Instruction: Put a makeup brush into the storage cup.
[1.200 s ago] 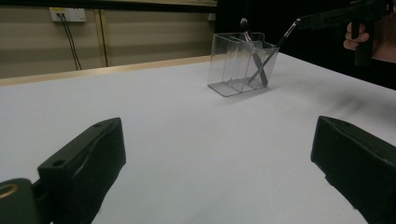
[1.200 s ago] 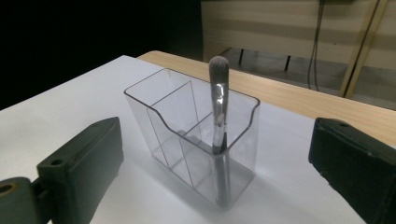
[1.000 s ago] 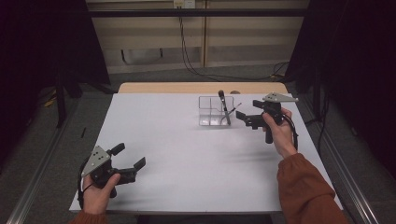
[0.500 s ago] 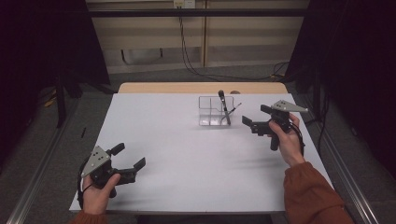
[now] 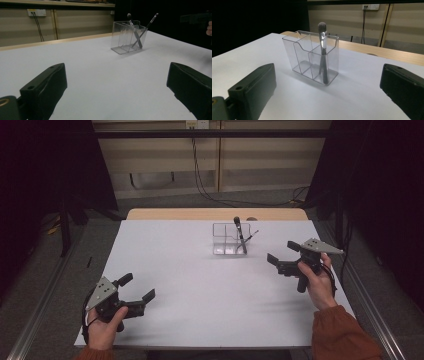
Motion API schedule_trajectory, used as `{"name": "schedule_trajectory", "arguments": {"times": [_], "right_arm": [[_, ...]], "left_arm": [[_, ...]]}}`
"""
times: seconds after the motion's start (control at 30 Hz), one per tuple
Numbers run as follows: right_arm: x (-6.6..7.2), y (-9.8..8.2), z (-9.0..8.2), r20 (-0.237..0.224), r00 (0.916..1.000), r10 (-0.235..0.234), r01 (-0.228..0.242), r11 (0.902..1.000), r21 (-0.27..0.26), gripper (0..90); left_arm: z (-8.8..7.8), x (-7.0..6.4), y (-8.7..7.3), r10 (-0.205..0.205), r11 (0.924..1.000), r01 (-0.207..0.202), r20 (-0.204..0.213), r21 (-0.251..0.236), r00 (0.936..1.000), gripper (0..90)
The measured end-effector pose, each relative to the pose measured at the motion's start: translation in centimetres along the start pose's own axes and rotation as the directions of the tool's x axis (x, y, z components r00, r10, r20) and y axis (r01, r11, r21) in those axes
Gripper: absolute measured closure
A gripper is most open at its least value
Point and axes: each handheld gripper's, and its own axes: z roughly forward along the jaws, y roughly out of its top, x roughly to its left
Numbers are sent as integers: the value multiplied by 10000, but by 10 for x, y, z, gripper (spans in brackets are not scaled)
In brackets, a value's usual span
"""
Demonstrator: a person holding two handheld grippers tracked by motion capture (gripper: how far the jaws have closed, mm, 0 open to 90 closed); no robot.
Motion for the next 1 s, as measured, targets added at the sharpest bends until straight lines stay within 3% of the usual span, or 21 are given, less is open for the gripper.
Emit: {"name": "schedule_trajectory", "arguments": {"times": [0.27,1.0], "right_arm": [[9,-13,-10,-80,9999,-79,79,9999,63,0],[25,-43,-53,245,9992,-328,335,9991,-275,0]], "left_arm": [[0,1,0,18,10000,-18,-57,21,10000,30],[-4,1,-1,-84,10000,85,-280,19,9996,30]]}}
